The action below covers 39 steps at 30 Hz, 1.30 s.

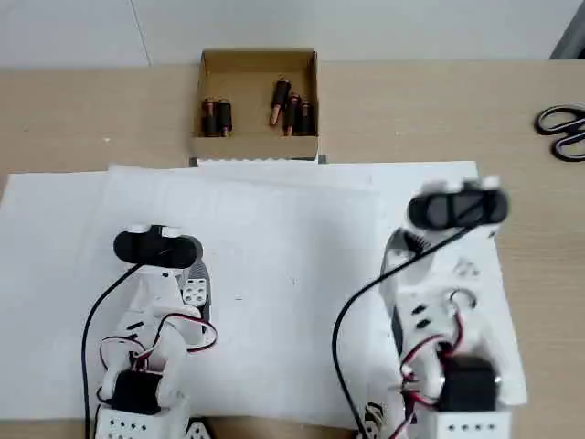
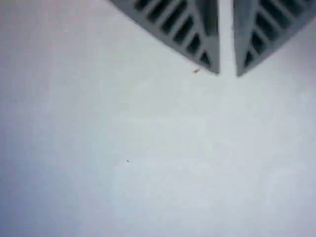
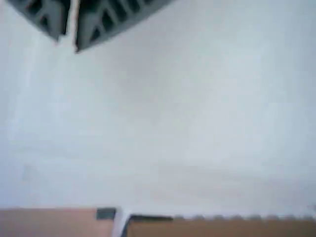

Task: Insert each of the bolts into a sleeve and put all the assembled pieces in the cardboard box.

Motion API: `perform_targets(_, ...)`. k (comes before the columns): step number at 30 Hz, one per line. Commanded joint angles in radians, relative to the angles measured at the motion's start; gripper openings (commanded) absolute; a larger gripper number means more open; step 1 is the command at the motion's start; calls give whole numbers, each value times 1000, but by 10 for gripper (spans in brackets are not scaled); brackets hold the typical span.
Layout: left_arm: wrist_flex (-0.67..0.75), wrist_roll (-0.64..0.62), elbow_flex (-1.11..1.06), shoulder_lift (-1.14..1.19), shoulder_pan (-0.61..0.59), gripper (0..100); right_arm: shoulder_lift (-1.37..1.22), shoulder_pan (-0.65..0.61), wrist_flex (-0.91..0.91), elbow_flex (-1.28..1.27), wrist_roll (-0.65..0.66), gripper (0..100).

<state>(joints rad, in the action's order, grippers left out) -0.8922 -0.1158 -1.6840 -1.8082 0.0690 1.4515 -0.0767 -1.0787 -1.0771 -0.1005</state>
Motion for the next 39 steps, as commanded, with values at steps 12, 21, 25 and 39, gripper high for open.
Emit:
perform_targets(12,-3,0,4,-9,9,6,363,10,48,-453,37,4)
perform_targets(21,-3,0,4,-9,9,6,363,10,48,-546,40,6)
perform_targets(25,-3,0,4,-9,9,6,363,13,48,-572,40,6)
perform_targets(39,-3,0,4,-9,9,6,363,145,48,-572,37,6)
